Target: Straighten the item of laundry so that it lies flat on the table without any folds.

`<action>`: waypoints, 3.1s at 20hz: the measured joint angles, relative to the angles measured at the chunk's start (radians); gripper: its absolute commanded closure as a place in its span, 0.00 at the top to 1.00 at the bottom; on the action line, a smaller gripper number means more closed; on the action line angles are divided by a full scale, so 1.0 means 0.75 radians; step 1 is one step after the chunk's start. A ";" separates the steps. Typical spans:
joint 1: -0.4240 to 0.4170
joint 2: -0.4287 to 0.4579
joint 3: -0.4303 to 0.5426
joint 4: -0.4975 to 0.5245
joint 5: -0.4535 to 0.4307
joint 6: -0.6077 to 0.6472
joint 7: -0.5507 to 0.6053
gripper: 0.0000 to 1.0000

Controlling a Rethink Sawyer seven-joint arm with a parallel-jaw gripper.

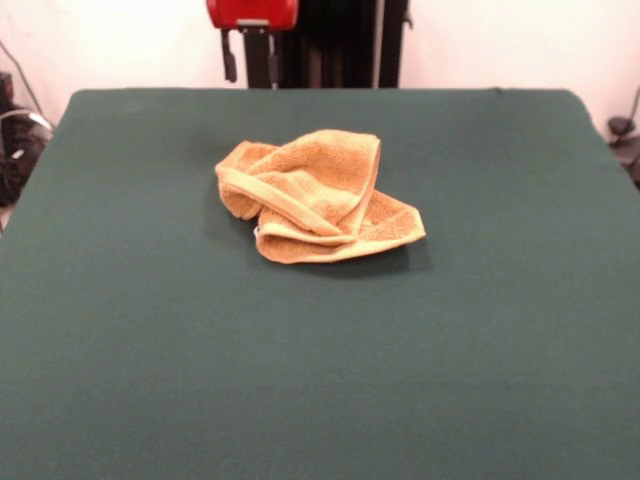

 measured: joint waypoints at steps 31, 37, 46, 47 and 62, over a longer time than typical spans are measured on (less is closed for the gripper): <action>0.097 0.138 0.009 -0.004 0.001 -0.036 0.000 1.00; 0.096 0.109 0.009 -0.004 0.001 -0.036 0.000 1.00; 0.099 0.080 0.009 -0.004 0.001 -0.036 0.000 1.00; 0.100 0.079 0.009 -0.005 0.001 -0.036 0.000 1.00; 0.127 0.079 0.009 -0.019 0.001 -0.035 0.000 1.00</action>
